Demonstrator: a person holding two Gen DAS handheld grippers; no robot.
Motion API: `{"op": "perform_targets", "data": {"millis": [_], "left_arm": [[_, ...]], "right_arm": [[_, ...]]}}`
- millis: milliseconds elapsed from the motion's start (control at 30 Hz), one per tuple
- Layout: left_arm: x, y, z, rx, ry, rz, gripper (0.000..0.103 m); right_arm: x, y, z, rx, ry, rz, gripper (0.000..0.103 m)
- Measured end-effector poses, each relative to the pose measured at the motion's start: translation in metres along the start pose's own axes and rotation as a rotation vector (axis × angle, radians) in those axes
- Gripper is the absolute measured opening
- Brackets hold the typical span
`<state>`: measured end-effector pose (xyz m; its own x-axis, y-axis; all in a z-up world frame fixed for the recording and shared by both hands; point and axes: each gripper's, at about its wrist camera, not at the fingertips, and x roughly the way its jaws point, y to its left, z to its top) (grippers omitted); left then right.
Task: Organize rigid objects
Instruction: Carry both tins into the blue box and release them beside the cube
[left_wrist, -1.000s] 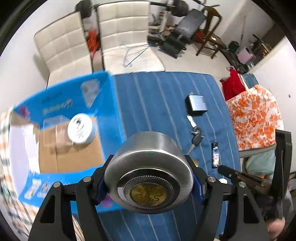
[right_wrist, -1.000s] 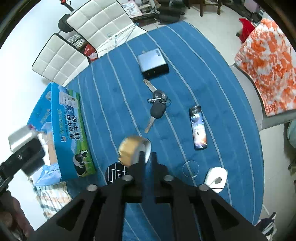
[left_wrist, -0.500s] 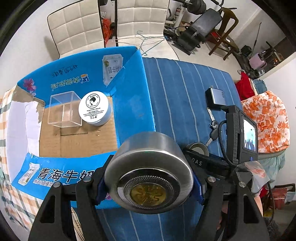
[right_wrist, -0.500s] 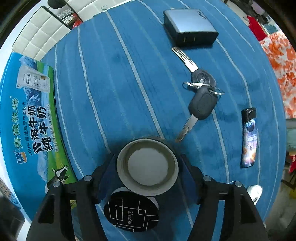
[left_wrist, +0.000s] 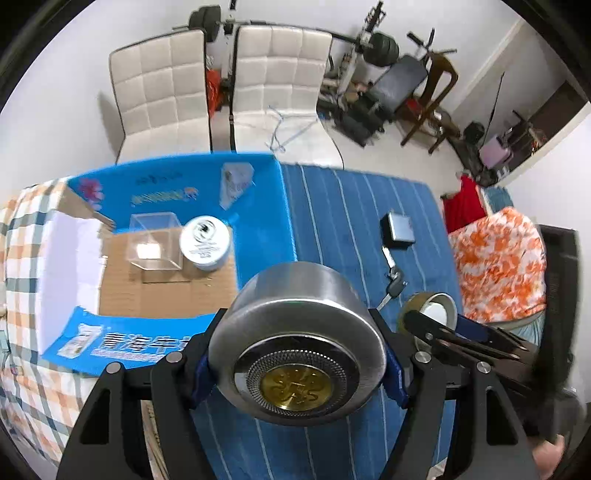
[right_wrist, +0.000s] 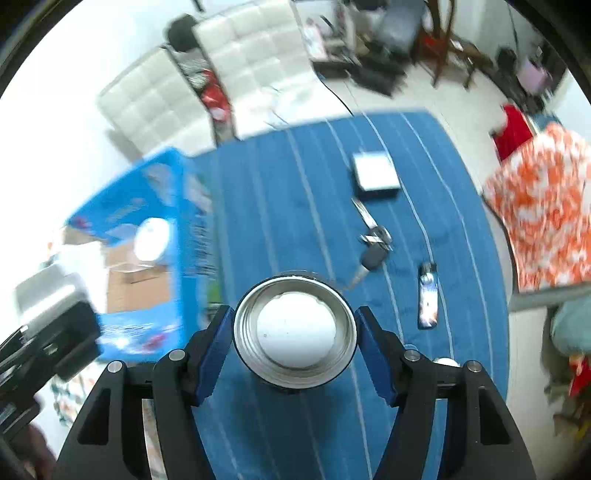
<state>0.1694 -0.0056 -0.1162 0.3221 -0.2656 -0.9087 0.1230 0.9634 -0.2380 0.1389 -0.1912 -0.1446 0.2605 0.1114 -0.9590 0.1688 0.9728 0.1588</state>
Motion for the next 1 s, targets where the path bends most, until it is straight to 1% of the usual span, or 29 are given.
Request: {"op": "perform_targets", "data": {"millis": [100, 267, 433, 533, 633, 733, 833, 867, 967, 1000], "left_arm": [[-0.023, 0.015, 0.001, -0.007, -0.037, 0.023, 0.069], [-0.051, 0.048, 0.003, -0.040, -0.089, 0.084, 0.069], [-0.066, 0.079, 0.002, -0.067, -0.113, 0.129, 0.069], [-0.069, 0.096, 0.003, -0.077, -0.117, 0.146, 0.069], [-0.065, 0.115, 0.006, -0.093, -0.108, 0.161, 0.069], [-0.050, 0.141, 0.013, -0.115, -0.081, 0.184, 0.069], [-0.022, 0.169, 0.025, -0.129, -0.031, 0.218, 0.069], [-0.007, 0.179, 0.031, -0.131, -0.006, 0.234, 0.069], [0.028, 0.201, 0.044, -0.135, 0.052, 0.249, 0.069], [0.045, 0.209, 0.051, -0.131, 0.086, 0.258, 0.069]], "right_arm": [[-0.025, 0.032, 0.000, -0.066, -0.031, 0.022, 0.068], [-0.048, 0.088, 0.002, -0.149, -0.072, 0.055, 0.068], [-0.044, 0.135, 0.000, -0.201, -0.074, 0.075, 0.068], [-0.039, 0.155, 0.000, -0.209, -0.063, 0.084, 0.068], [-0.021, 0.171, 0.005, -0.219, -0.044, 0.079, 0.068], [0.010, 0.182, 0.013, -0.213, -0.006, 0.065, 0.068], [0.049, 0.192, 0.020, -0.196, 0.053, 0.047, 0.068], [0.065, 0.196, 0.023, -0.191, 0.076, 0.033, 0.068], [0.102, 0.203, 0.027, -0.194, 0.120, -0.007, 0.068], [0.115, 0.205, 0.028, -0.194, 0.138, -0.019, 0.068]]}}
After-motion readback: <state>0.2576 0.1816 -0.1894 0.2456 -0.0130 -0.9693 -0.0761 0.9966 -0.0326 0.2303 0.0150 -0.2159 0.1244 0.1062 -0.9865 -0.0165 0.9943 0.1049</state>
